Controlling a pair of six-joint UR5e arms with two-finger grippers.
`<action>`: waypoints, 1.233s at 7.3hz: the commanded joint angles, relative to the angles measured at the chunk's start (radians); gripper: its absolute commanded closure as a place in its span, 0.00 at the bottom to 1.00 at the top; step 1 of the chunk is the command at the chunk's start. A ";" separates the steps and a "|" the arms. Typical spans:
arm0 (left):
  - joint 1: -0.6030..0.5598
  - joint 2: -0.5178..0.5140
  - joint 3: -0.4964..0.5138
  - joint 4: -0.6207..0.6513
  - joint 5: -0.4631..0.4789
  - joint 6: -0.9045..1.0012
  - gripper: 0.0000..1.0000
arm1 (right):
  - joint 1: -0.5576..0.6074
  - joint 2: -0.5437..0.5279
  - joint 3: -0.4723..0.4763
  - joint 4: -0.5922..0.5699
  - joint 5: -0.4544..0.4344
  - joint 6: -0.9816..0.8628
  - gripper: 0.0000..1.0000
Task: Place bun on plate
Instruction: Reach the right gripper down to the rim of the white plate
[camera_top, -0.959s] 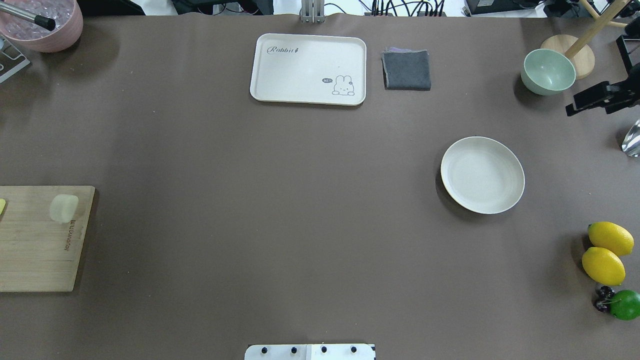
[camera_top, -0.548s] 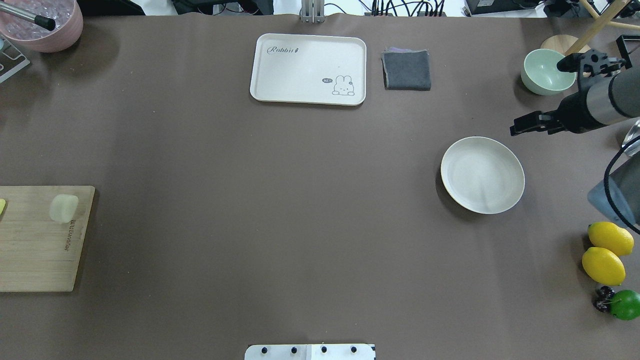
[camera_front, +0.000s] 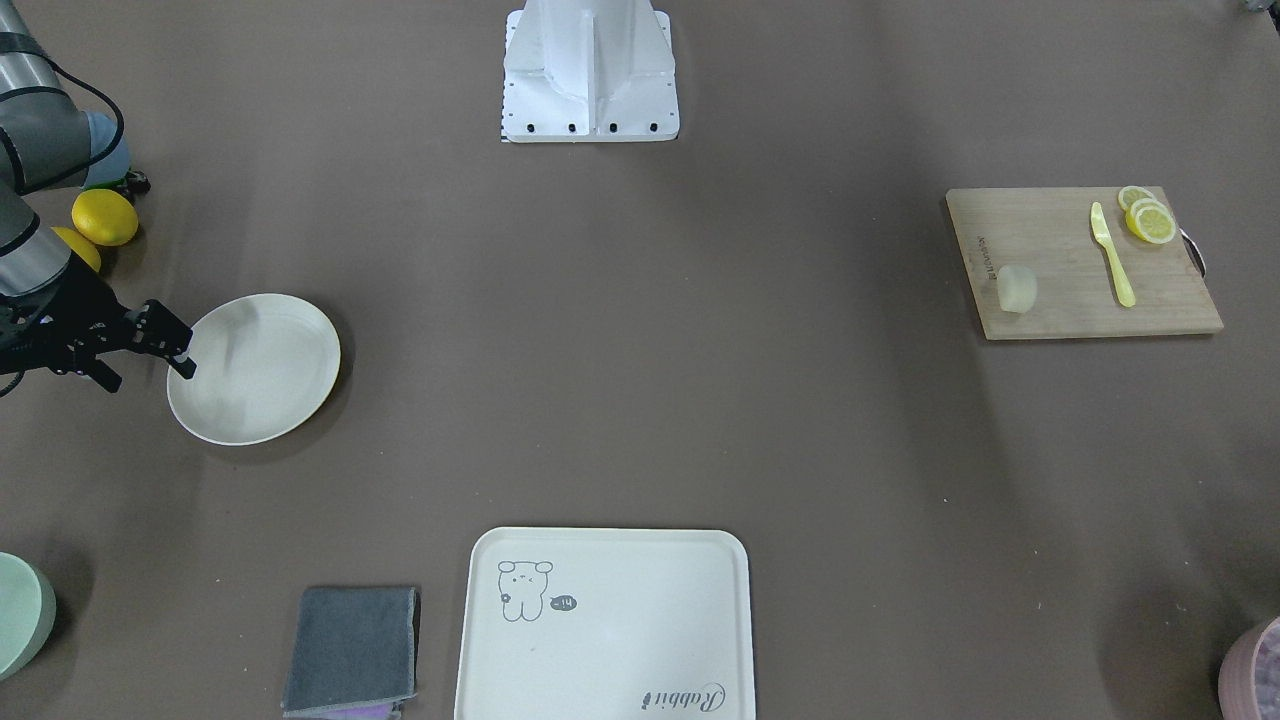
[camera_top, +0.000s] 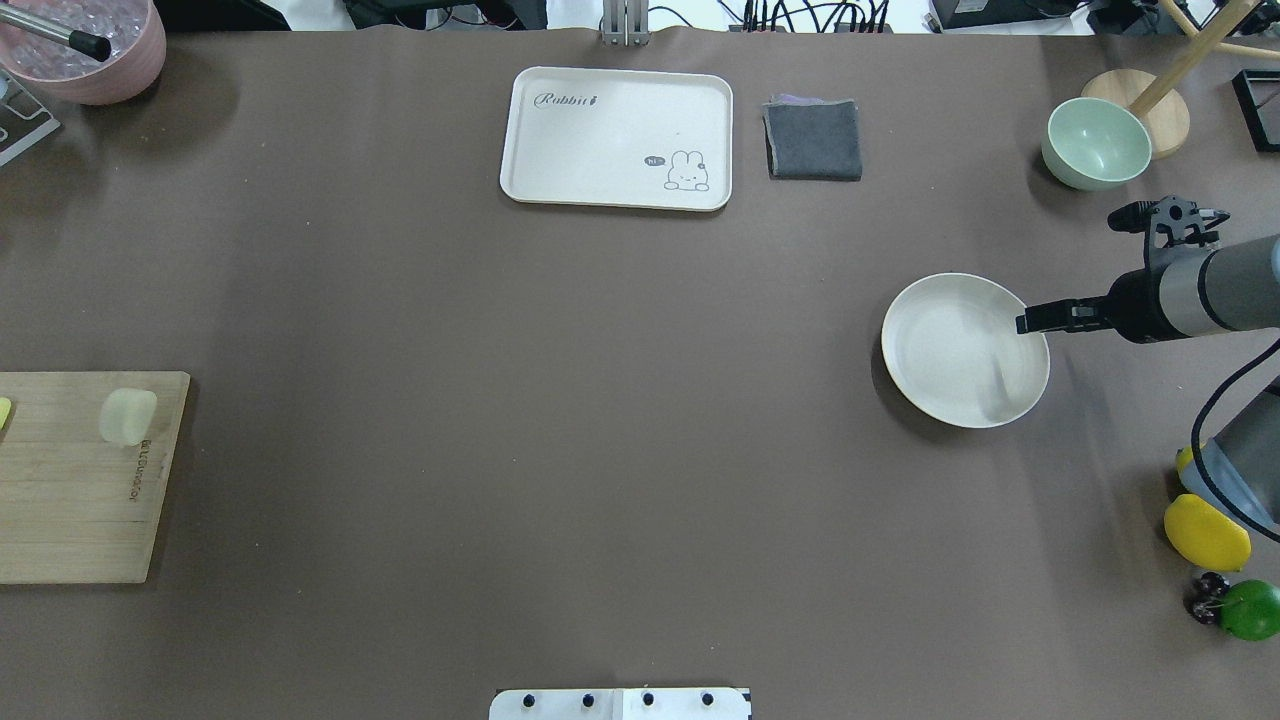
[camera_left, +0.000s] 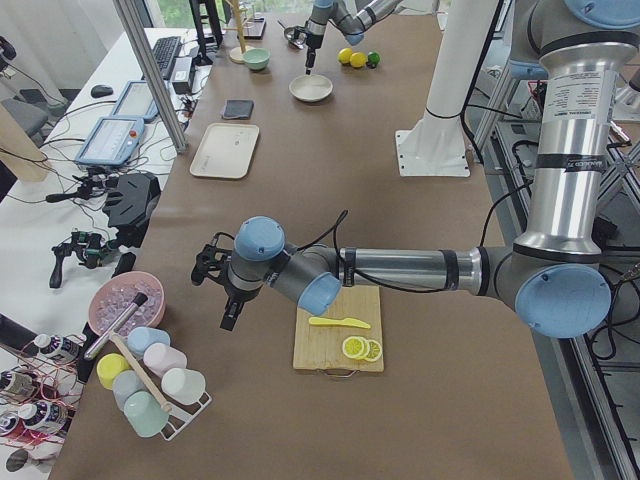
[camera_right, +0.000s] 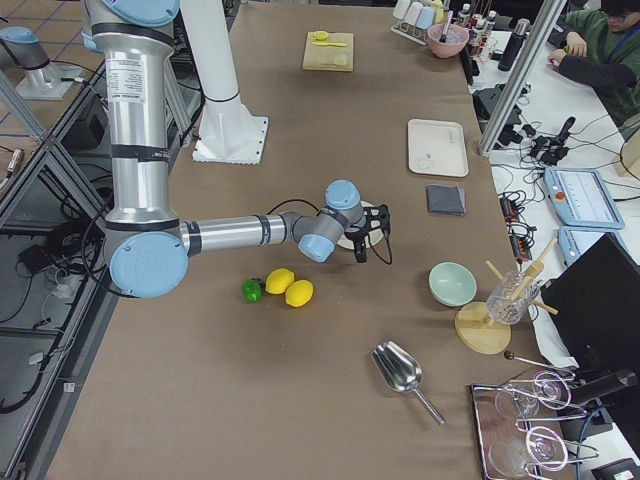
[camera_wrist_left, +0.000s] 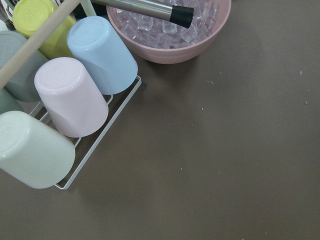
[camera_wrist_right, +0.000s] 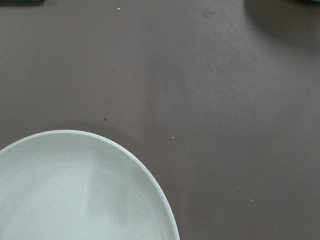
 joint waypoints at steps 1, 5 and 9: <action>0.000 -0.003 0.005 0.000 0.000 0.000 0.02 | -0.028 -0.003 0.001 0.008 -0.005 0.026 0.19; 0.001 -0.008 0.007 0.002 0.000 0.000 0.02 | -0.033 -0.008 0.001 0.008 -0.013 0.025 1.00; 0.001 -0.011 0.007 0.002 -0.001 0.002 0.02 | -0.037 0.002 0.030 0.008 -0.006 0.095 1.00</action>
